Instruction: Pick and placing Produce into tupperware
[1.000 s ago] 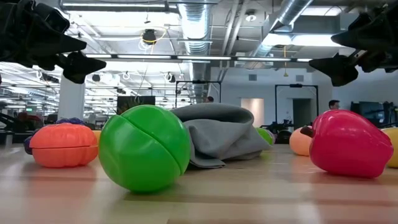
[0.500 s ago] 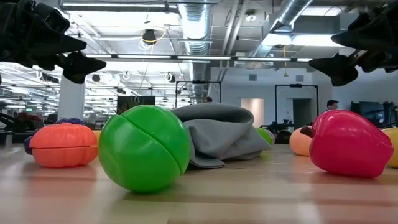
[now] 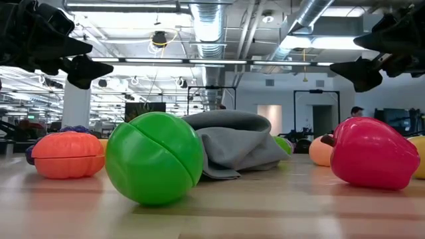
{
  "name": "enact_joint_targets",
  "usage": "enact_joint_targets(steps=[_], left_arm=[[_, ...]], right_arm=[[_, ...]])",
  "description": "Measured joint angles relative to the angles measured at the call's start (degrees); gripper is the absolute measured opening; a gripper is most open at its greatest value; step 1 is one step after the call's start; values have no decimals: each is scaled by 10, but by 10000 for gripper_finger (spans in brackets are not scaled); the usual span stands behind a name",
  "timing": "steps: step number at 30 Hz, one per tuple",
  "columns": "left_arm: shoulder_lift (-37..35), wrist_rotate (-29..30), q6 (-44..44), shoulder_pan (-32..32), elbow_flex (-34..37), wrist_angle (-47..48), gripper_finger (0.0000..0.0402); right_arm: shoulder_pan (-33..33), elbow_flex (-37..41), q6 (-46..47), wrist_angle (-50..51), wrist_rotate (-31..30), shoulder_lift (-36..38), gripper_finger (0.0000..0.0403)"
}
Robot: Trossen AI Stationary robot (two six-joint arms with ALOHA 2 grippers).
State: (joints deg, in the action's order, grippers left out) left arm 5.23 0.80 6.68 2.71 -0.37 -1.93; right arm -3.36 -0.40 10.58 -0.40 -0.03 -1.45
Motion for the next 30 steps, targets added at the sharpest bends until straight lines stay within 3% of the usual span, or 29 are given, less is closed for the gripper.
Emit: enact_joint_targets(steps=[20, 23, 28, 30], left_arm=[[0, 0, 32, 0, 0, -3, 326], [0, -2, 102, 0, 0, -24, 326], [0, -14, 324, 0, 0, -59, 326], [0, 24, 372, 0, 0, -76, 326]], right_arm=[[0, 0, 0, 0, 0, 0, 369], [0, 0, 0, 0, 0, 0, 369], [0, 0, 0, 0, 0, 0, 369], [0, 0, 0, 0, 0, 0, 369]])
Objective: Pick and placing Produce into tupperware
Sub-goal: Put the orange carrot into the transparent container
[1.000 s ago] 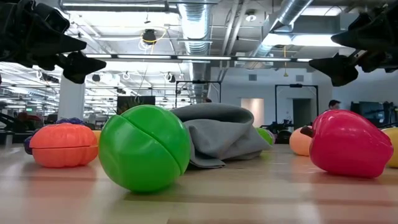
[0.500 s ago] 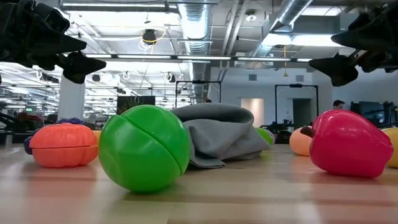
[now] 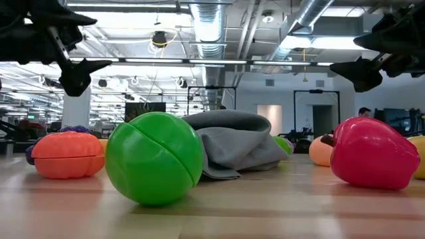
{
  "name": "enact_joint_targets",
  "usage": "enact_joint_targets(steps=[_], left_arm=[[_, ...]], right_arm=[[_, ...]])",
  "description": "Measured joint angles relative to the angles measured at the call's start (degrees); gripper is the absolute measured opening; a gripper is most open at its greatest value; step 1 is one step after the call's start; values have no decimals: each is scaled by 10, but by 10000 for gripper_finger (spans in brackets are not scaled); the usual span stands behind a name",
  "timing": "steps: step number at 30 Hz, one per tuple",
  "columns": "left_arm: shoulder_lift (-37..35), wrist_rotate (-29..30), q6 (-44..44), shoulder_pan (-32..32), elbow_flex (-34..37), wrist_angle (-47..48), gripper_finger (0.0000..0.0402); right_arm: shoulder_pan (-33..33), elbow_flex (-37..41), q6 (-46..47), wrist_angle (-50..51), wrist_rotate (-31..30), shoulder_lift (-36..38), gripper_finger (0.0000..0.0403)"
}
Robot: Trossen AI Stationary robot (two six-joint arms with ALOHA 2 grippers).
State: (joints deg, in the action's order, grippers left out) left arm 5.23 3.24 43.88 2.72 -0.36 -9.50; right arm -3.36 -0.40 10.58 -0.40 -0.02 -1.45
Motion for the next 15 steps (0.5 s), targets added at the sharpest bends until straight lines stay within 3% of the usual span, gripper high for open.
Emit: enact_joint_targets(steps=[4, 7, 12, 15], left_arm=[[0, 109, 106, 0, 0, -21, 326], [0, 159, 155, 0, 0, -32, 326], [0, 168, 167, 0, 0, -30, 326], [0, 178, 156, 0, 0, -18, 326]], right_arm=[[0, 0, 0, 0, 0, 0, 369], [0, 0, 0, 0, 0, 0, 369], [0, 0, 6, -2, 0, 0, 369], [-3, 0, 153, -32, 1, 0, 369]])
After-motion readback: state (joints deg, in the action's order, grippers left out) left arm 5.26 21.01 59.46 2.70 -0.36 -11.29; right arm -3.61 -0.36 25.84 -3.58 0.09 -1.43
